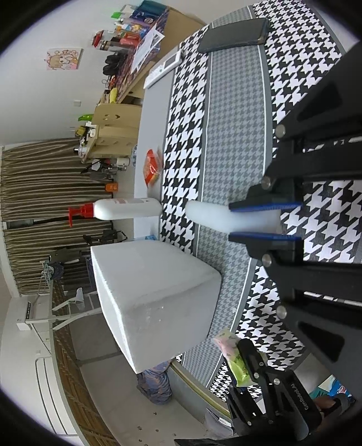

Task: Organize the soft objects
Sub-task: 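Lift the snack bag with the left tool while the right tool carries the roller toward the foam box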

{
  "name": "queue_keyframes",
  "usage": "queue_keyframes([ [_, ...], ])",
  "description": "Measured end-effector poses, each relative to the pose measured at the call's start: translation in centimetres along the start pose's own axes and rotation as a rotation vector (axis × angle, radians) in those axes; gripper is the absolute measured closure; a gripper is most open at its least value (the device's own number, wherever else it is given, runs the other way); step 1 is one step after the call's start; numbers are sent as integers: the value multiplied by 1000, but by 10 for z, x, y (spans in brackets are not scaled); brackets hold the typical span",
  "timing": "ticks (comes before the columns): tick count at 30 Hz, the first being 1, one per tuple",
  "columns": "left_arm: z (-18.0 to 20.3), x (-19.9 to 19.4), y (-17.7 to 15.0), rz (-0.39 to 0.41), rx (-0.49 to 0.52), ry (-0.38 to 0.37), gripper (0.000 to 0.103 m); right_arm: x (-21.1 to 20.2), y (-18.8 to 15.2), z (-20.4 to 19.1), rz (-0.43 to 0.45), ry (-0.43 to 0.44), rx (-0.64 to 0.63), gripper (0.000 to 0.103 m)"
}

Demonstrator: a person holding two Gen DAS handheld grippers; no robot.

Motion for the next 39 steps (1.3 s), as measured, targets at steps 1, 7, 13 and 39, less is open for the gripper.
queue_keyframes([
  [1, 0, -1, 1, 3, 1, 0, 70, -2, 0, 0, 3, 2, 0, 86],
  [7, -1, -5, 5, 17, 5, 3, 70, -10, 3, -1, 31, 4, 1, 86],
  [13, -2, -9, 11, 41, 6, 12, 70, -13, 6, -1, 44, 1, -4, 86],
  [39, 0, -31, 47, 144, 31, 8, 70, -31, 27, -3, 119, 14, 2, 86],
])
Point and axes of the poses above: each gripper's, at about its wrist camera, not at the fingertips, and x roughly the way its jaws point, z to its right, y to its top, the point moved 7 cm from there along x, roughly the way its jaws point, and after that the axes turned 8 degrees about -y, right-handed, at the moved point
